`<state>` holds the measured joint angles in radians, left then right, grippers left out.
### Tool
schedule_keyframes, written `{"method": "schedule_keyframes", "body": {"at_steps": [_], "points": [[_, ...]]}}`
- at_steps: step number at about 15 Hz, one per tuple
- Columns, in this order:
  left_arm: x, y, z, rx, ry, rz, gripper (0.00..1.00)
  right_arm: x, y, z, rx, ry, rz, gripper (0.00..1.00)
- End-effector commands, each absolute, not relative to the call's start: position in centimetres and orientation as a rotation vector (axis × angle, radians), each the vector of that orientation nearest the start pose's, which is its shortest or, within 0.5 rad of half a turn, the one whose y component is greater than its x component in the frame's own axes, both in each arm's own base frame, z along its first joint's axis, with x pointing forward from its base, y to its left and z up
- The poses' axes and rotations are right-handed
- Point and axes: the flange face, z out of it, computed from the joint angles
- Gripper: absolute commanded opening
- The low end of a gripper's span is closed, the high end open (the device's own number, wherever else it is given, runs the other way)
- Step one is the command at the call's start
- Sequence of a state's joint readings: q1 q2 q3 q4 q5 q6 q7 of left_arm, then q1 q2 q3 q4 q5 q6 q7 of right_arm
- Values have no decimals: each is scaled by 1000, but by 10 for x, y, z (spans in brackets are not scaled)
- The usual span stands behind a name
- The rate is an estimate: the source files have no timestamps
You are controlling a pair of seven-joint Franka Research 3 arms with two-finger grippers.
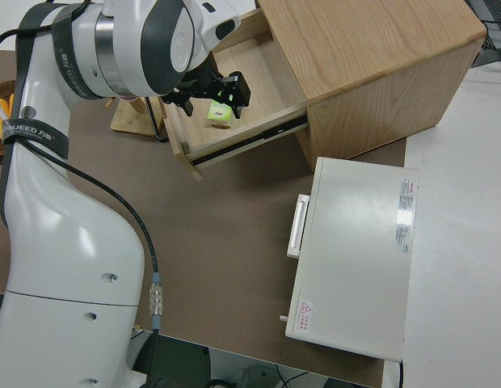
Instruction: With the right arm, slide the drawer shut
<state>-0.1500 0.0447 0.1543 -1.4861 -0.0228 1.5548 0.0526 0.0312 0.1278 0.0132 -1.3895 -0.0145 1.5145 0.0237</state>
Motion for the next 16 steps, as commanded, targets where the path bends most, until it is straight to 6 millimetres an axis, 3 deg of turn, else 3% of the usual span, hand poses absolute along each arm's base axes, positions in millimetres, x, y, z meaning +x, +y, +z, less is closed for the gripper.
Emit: {"method": "schedule_keyframes", "body": {"at_steps": [1,13,14,16], "points": [[571,-2,641,-3139,88,-52,998,589,21,632,-3137,-36,5,987],[571,-2,641,-3139,88,-52,998,588,22,631,-3135,-36,19,975],[571,-2,641,-3137,88,-52,995,587,22,630,-3134,-36,27,944],[571,-2,641,-3139,88,-52,995,586,22,630,-3128,-39,39,700]]}}
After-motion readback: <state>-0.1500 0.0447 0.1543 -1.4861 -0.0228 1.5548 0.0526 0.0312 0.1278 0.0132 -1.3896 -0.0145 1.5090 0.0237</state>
